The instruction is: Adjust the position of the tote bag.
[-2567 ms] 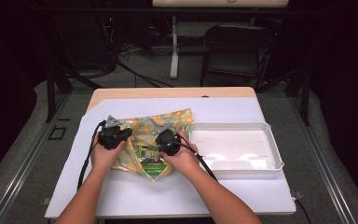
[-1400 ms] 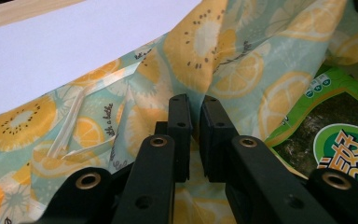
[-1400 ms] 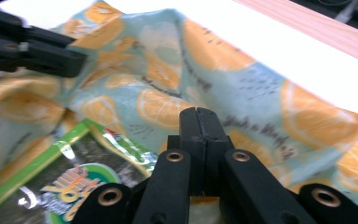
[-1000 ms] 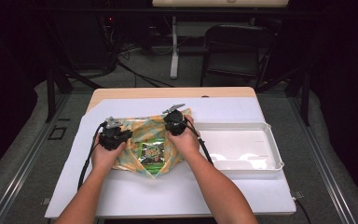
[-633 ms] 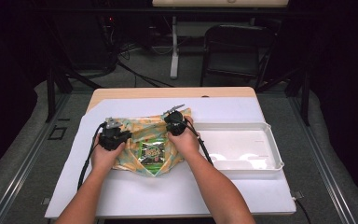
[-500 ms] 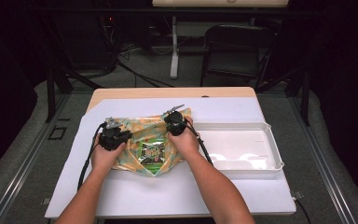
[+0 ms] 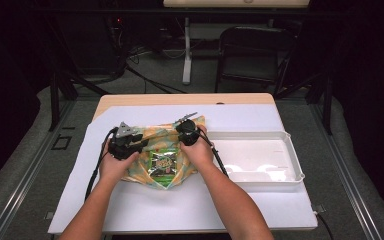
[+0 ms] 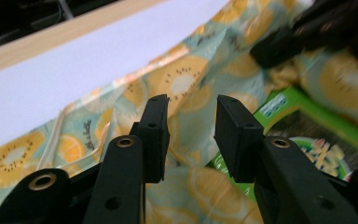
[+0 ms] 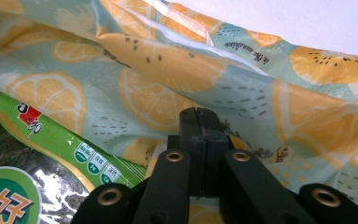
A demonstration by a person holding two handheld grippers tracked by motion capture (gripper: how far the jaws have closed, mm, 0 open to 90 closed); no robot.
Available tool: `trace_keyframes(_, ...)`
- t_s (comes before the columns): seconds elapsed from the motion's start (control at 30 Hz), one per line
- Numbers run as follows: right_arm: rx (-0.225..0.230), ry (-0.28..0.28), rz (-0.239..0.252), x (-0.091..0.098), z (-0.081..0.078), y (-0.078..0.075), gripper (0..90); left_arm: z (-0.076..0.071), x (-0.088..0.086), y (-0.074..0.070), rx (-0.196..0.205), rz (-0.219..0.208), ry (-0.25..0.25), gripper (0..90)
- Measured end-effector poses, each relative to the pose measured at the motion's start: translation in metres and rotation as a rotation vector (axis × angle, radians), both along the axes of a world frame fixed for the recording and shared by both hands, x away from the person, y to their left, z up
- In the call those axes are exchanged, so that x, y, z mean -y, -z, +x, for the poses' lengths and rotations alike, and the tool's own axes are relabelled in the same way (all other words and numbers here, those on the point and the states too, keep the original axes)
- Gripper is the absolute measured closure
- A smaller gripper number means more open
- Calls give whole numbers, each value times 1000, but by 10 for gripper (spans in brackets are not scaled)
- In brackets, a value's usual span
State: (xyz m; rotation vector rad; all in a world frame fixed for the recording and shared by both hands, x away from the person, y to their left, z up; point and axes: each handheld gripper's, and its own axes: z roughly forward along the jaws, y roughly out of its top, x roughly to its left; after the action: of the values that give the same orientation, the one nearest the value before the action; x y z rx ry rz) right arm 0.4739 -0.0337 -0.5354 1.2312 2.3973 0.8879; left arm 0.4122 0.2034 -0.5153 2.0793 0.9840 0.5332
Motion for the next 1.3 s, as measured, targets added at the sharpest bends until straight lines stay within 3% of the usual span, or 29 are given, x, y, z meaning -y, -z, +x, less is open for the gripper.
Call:
trace_keyframes(0.1,5,4,9,0,0,0,900,3,-1,6,-31,13,-6,633)
trace_keyframes(0.2,3,-1,3,0,0,-1,900,4,-1,11,-37,13,-13,612)
trace_keyframes(0.47,0,-7,-2,0,-1,-1,900,6,1,22,-62,75,-9,582)
trace_keyframes(0.5,20,27,37,-2,-2,2,900,6,1,22,-76,84,1,578)
trace_keyframes(0.57,-6,-15,-12,1,0,-2,900,5,2,24,-78,89,4,568)
trace_keyframes(0.67,5,3,11,0,-1,0,900,6,3,27,-75,96,0,557)
trace_keyframes(0.9,6,4,12,-1,-1,0,900,6,0,30,-103,112,3,545)
trace_keyframes(1.3,2,1,9,0,-1,0,900,5,1,35,-97,143,24,522)
